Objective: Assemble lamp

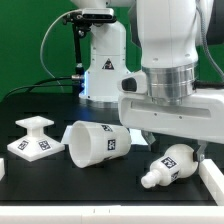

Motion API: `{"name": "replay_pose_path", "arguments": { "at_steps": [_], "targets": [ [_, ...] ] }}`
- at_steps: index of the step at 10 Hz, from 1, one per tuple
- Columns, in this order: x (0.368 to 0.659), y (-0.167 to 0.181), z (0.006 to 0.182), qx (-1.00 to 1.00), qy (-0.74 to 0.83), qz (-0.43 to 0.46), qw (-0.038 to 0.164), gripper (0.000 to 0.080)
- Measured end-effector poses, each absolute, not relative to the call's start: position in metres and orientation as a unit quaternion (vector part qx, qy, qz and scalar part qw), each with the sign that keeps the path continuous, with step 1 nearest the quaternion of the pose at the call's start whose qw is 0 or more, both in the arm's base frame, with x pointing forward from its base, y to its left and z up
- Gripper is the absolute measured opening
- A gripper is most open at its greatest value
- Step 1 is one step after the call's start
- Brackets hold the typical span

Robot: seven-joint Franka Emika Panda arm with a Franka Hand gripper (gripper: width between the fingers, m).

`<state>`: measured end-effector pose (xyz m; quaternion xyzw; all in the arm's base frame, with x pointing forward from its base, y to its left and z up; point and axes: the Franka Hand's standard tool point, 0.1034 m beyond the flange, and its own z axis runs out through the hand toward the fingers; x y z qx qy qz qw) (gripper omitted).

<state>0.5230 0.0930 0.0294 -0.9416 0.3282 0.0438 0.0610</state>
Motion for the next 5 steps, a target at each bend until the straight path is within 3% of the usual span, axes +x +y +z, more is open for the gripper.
{"name": "replay_pose_path", "arguments": {
  "at_steps": [5],
  "targets": [
    [0.5223,0.0944,0.0167,-0.944,0.321,0.049,0.058,0.0699]
  ]
}}
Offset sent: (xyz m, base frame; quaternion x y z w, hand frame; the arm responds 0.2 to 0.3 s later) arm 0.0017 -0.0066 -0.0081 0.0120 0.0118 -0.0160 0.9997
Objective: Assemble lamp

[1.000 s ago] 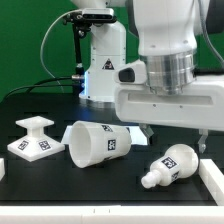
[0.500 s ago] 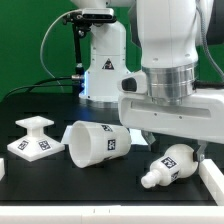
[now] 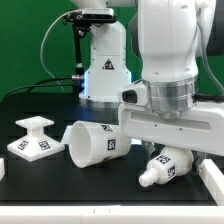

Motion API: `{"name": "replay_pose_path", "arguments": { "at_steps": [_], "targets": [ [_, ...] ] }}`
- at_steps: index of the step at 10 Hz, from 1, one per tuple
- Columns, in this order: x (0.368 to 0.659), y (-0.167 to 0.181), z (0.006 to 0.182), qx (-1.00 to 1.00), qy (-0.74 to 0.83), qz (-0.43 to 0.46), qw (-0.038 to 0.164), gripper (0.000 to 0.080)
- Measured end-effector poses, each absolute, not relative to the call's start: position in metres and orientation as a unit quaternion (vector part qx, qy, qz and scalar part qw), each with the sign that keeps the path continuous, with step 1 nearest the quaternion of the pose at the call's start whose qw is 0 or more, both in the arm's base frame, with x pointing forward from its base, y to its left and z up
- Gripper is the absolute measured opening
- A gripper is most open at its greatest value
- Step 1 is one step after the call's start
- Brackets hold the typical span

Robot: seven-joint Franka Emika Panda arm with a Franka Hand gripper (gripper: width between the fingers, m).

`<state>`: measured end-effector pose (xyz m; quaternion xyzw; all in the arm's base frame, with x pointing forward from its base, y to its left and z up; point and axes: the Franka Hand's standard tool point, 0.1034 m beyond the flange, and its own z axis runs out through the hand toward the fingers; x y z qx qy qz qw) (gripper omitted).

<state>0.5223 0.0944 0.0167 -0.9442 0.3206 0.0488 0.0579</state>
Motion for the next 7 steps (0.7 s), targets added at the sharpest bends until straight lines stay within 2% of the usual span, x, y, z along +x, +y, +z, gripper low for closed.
{"name": "replay_pose_path", "arguments": {
  "at_steps": [1,6,7],
  "targets": [
    [0.522,0.095,0.017,-0.944,0.321,0.049,0.058,0.0575],
    [0.522,0.094,0.019,-0.944,0.321,0.049,0.058,0.0570],
    [0.515,0.092,0.031,-0.942,0.326,0.049,0.059,0.0570]
  ]
}}
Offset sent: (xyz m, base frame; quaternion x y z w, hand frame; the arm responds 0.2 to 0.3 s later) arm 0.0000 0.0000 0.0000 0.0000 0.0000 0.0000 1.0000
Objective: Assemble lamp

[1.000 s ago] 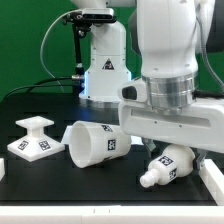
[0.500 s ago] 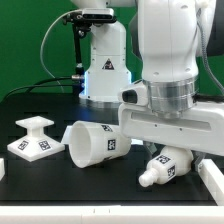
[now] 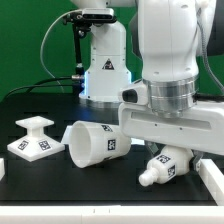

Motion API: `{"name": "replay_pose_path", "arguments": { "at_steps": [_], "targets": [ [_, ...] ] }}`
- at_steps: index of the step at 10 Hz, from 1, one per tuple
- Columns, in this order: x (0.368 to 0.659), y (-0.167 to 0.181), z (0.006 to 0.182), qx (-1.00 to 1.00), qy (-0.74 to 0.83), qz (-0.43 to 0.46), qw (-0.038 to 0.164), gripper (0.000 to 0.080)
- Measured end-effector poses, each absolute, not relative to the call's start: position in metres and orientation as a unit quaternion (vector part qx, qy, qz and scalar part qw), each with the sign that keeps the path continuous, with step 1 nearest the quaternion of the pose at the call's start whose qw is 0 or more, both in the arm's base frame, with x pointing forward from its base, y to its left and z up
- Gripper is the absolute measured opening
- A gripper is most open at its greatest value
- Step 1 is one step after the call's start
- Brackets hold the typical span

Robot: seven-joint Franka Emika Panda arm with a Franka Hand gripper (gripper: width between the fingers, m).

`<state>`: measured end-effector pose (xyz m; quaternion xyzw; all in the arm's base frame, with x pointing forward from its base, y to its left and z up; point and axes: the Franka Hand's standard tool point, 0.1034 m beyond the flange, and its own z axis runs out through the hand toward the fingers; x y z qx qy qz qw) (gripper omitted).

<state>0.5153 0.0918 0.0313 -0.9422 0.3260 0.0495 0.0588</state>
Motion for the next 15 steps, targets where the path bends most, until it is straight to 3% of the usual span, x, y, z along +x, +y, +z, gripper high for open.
{"name": "replay_pose_path", "arguments": {
  "at_steps": [2,4,5,9,11,13,15],
  "targets": [
    [0.488,0.097,0.056,-0.935,0.347,0.054,0.055,0.0571],
    [0.467,0.119,0.067,-0.908,0.411,0.058,0.047,0.0573],
    [0.472,0.125,0.071,-0.911,0.407,0.053,0.050,0.0573],
    [0.467,0.129,0.069,-0.855,0.512,0.065,0.049,0.0573],
    [0.447,0.129,0.060,-0.764,0.640,0.072,0.038,0.0573],
    [0.442,0.127,0.054,-0.685,0.724,0.047,0.061,0.0573],
    [0.441,0.132,0.054,-0.655,0.751,0.061,0.061,0.0573]
  ]
}}
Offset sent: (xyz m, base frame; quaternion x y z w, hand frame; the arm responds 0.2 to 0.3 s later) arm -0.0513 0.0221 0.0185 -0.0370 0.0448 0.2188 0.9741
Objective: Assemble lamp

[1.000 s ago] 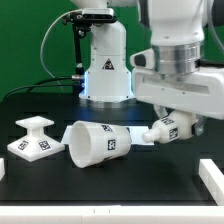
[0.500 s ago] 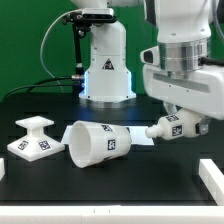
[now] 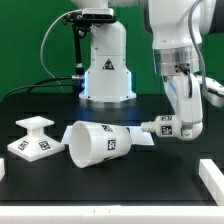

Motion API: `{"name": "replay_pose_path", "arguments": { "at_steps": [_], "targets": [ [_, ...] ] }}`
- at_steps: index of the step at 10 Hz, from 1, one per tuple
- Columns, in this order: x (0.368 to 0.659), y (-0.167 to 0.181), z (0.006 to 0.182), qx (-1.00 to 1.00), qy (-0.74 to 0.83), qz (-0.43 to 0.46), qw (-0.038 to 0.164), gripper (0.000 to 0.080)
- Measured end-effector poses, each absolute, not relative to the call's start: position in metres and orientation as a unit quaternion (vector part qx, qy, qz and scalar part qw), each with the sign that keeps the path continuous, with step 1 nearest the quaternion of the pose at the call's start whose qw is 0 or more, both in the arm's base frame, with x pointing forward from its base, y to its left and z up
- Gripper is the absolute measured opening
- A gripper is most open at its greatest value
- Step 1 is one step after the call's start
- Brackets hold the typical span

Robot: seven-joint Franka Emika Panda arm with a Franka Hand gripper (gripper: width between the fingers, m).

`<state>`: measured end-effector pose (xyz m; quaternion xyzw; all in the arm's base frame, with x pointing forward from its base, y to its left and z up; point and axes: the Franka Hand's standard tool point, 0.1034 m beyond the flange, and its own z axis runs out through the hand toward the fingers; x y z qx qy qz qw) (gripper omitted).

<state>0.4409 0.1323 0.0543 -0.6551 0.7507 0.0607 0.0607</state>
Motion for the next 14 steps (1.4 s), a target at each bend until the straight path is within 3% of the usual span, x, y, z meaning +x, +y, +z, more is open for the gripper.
{"name": "replay_pose_path", "arguments": {
  "at_steps": [3,6,11,14],
  "targets": [
    [0.438,0.134,0.054,-0.590,0.802,0.075,0.062,0.0573],
    [0.428,0.129,0.047,-0.416,0.902,0.106,0.041,0.0573],
    [0.420,0.143,0.043,-0.371,0.920,0.120,0.048,0.0573],
    [0.414,0.130,0.037,-0.312,0.938,0.145,0.035,0.0573]
  ]
}}
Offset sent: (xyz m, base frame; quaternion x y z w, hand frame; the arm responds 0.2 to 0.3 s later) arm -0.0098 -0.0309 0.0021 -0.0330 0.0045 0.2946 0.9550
